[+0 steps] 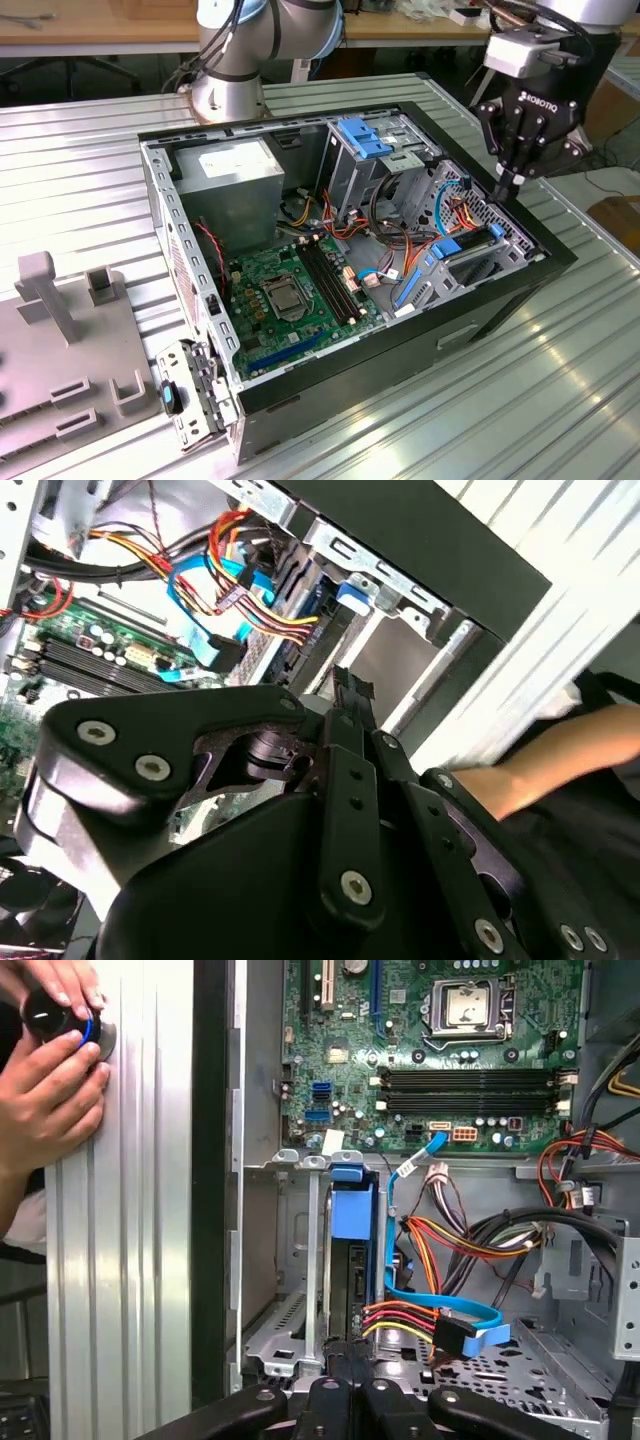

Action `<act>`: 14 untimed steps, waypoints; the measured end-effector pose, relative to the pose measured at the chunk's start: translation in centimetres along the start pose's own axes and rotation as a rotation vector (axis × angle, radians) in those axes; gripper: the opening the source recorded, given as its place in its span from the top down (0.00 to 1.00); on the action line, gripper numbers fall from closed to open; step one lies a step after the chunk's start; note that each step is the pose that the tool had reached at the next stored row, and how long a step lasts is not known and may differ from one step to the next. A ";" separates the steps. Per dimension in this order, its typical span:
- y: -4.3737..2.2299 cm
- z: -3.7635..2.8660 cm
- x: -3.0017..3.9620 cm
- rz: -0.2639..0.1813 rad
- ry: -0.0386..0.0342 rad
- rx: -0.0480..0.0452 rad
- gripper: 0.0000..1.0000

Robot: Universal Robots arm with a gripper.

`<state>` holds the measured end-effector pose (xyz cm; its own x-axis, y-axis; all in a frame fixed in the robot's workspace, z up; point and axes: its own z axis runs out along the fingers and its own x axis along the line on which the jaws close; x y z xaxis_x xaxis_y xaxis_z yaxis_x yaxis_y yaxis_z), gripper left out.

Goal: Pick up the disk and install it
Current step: 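Insert the second disk wire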

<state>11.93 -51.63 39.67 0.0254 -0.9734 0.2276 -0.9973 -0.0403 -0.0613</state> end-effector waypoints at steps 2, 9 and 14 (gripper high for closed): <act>-0.04 -0.23 -1.04 -0.004 0.0417 -0.0010 0.89; -0.08 -0.44 -1.88 0.007 0.0422 -0.0199 0.89; -0.09 -0.49 -2.33 0.016 0.0414 -0.0837 0.89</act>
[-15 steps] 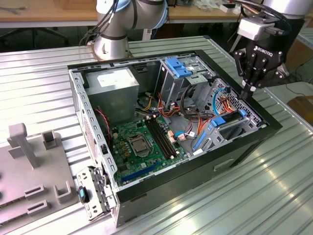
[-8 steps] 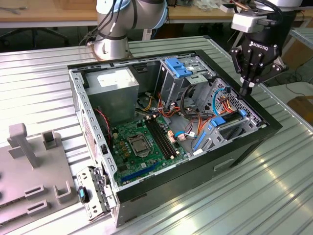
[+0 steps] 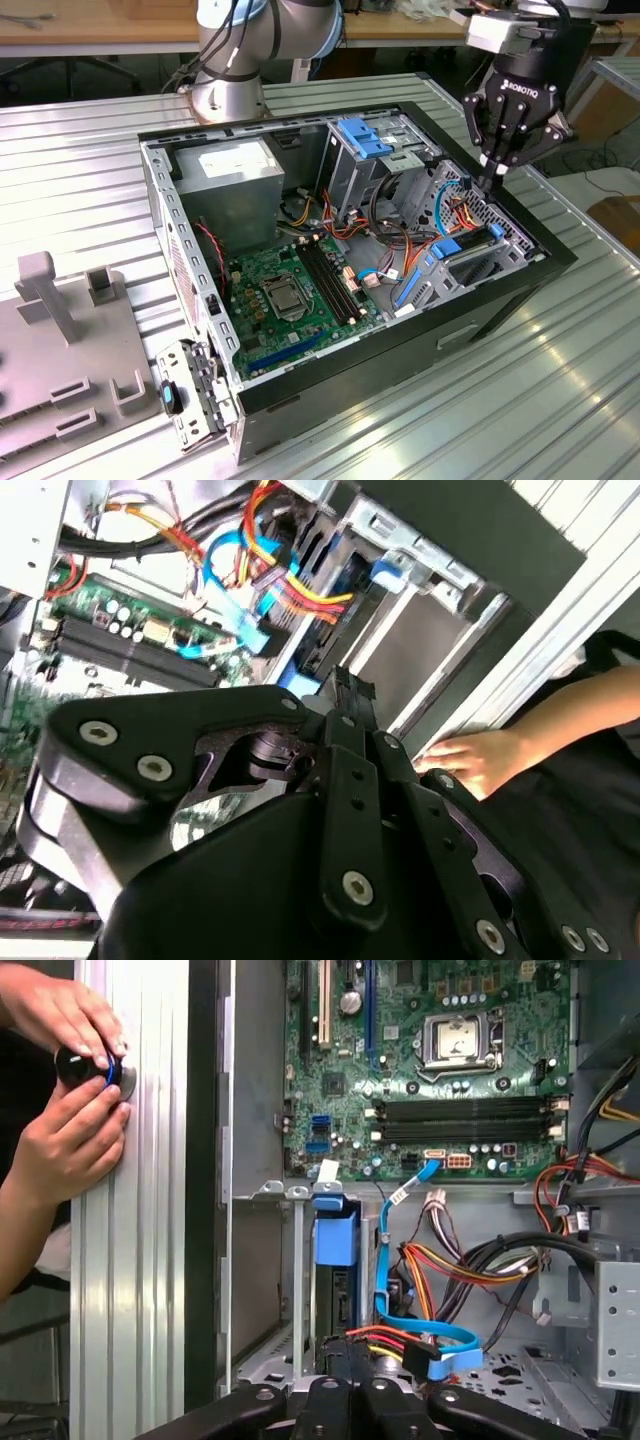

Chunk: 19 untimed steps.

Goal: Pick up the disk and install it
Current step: 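Insert the second disk wire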

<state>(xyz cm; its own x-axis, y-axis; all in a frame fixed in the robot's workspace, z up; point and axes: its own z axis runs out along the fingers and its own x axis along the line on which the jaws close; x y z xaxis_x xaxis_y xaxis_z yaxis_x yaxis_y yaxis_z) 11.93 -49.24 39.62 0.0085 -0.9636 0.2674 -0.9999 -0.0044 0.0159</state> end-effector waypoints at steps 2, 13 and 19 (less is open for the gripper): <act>-0.24 0.02 -0.09 0.005 -0.0003 -0.0146 0.89; -0.57 -0.41 -3.15 0.007 0.0114 -0.0189 0.89; -0.86 -0.38 -4.17 0.007 0.0258 -0.0194 0.89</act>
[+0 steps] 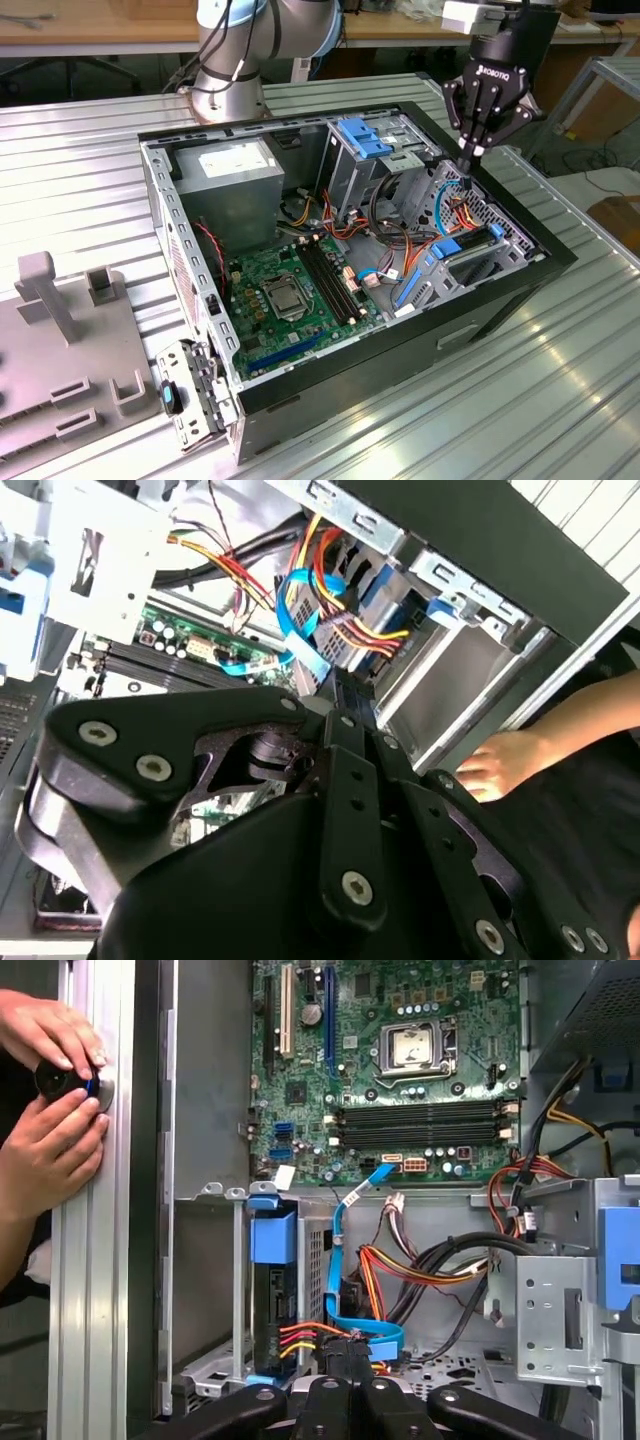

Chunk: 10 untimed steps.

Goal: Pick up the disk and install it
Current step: 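Insert the second disk wire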

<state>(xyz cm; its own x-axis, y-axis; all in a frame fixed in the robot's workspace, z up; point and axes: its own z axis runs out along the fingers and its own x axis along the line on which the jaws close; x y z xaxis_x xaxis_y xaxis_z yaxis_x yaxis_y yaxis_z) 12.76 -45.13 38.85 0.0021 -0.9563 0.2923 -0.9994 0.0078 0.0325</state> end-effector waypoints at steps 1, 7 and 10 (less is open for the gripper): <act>0.00 0.01 0.00 0.000 0.0044 0.0006 0.89; 0.00 0.00 0.00 0.001 0.0067 0.0023 0.89; 0.00 0.00 0.00 0.001 0.0069 0.0023 0.83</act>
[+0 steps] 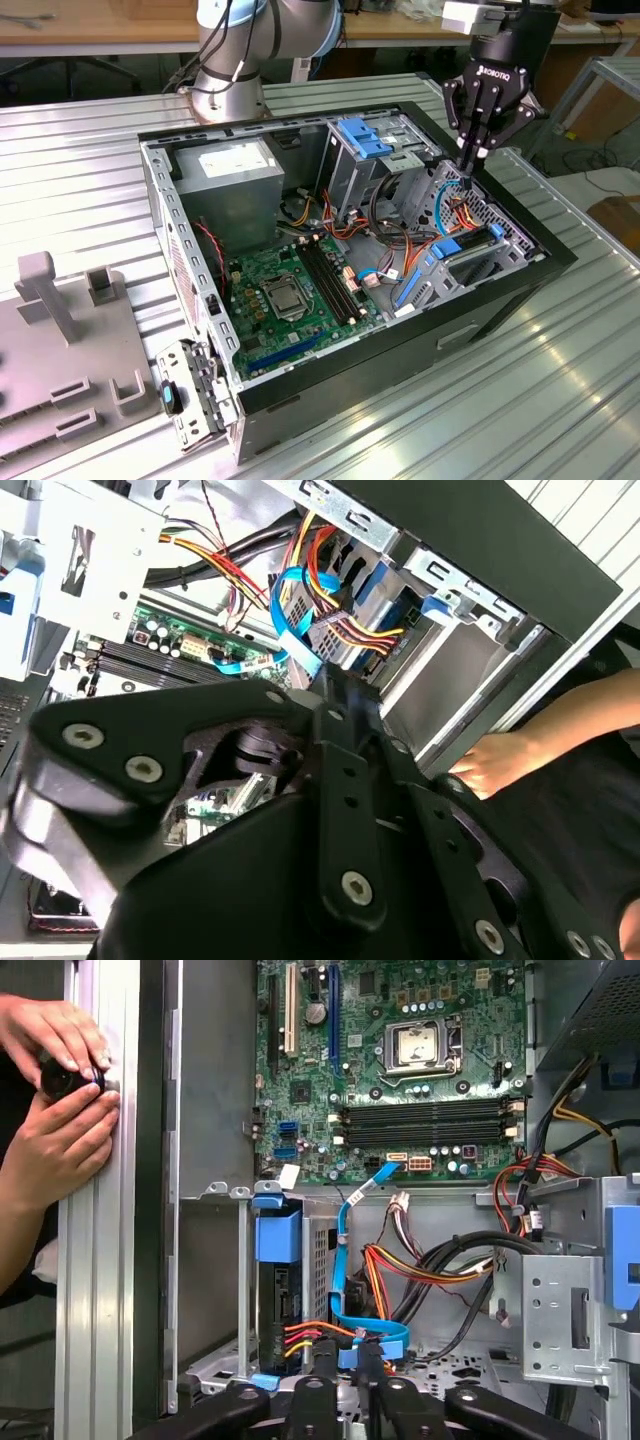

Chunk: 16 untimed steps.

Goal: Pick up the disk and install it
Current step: 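Insert the second disk wire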

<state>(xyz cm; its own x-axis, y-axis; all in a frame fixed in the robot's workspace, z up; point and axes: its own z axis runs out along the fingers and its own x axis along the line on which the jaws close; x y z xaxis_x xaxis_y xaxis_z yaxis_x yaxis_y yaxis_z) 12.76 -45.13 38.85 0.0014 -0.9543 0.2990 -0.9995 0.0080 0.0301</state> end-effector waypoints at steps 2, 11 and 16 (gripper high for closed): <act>0.00 0.01 -0.02 0.000 0.0035 0.0000 0.69; -0.02 0.54 -0.40 0.001 0.0373 -0.0001 0.69; -0.03 0.80 -0.53 0.001 0.0374 -0.0001 0.69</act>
<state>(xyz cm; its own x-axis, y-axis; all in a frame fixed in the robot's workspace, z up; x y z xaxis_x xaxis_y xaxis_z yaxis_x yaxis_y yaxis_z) 12.76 -44.86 37.93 0.0014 -0.9424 0.3344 -0.9995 0.0091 0.0298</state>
